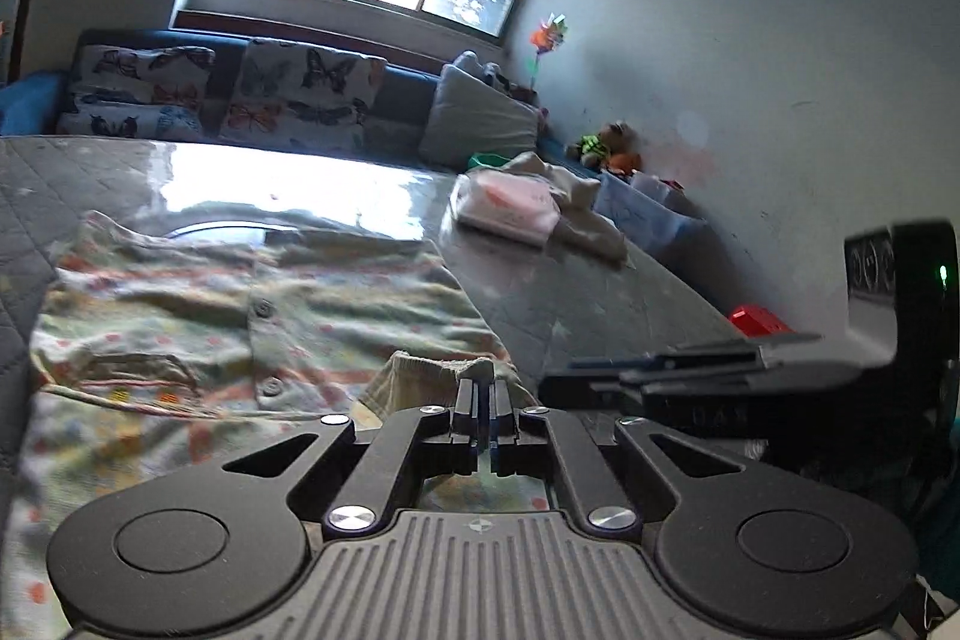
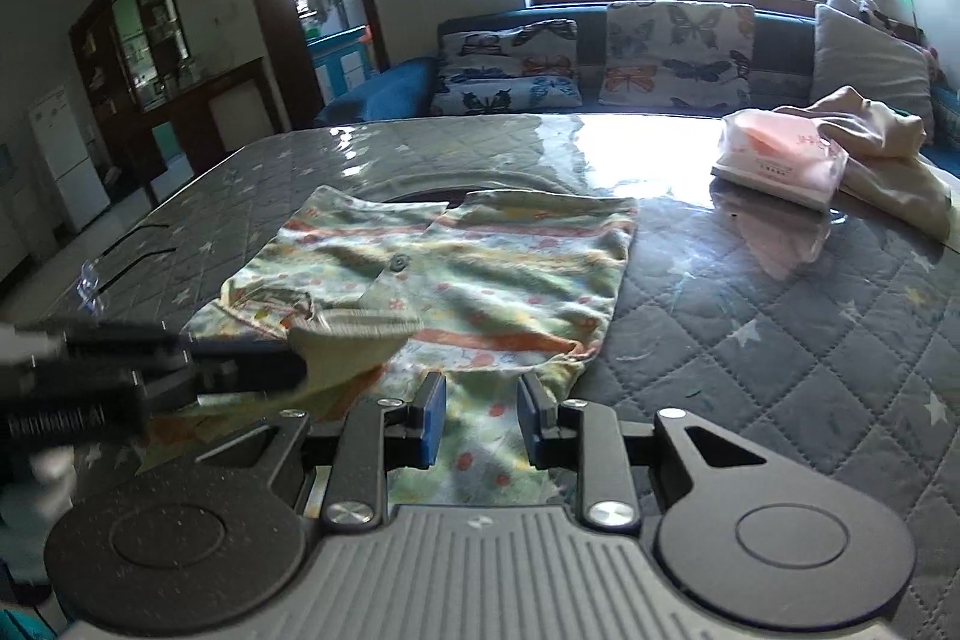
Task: Fold clothes
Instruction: 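Fold the held sleeve across the shirt front and open the left gripper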
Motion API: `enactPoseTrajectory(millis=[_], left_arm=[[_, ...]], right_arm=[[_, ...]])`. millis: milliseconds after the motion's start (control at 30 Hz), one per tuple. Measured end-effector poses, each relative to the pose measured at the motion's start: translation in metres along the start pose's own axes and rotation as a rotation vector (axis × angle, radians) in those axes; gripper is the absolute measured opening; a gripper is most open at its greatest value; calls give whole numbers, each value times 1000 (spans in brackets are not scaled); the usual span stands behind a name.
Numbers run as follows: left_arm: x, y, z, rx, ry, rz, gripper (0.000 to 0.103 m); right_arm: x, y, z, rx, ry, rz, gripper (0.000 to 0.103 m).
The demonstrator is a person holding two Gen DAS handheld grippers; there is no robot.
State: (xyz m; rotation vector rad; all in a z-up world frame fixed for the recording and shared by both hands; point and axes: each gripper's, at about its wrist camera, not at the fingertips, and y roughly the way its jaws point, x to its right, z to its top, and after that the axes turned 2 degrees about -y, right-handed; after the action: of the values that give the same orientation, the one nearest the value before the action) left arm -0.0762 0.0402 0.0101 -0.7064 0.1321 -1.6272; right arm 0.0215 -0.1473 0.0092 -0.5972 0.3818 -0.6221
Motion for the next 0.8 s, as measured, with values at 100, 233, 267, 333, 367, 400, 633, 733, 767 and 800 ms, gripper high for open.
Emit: enactPoseTrajectory(millis=[100,233,267,333,367,400,633,733,767,800], left_arm=[[0,7,-4,-37,5,-17,6],[-3,4,-8,-77,11,-45,12],[-4,1,-8,-82,13,-49,13],[-10,-7,-8,-82,20,-36,13],[-14,-11,-7,-80,20,-28,13],[-18,-14,-6,-78,14,-22,15],[-40,-39,11,-44,33,-25,32],[-35,-38,14,-53,70,-33,33],[-35,-37,14,-49,92,-11,33],[-39,-36,16,-44,97,15,33]], right_arm=[[0,1,2,1,11,3,25],[-3,6,3,-10,18,20,25],[-4,8,3,-17,21,29,25],[-7,12,3,-26,21,41,25],[-8,13,3,-28,20,46,25],[-10,14,4,-28,21,51,25],[-14,16,8,-23,37,78,27],[-16,19,9,-28,40,74,30],[-17,20,8,-34,40,72,33],[-18,22,7,-42,35,71,35]])
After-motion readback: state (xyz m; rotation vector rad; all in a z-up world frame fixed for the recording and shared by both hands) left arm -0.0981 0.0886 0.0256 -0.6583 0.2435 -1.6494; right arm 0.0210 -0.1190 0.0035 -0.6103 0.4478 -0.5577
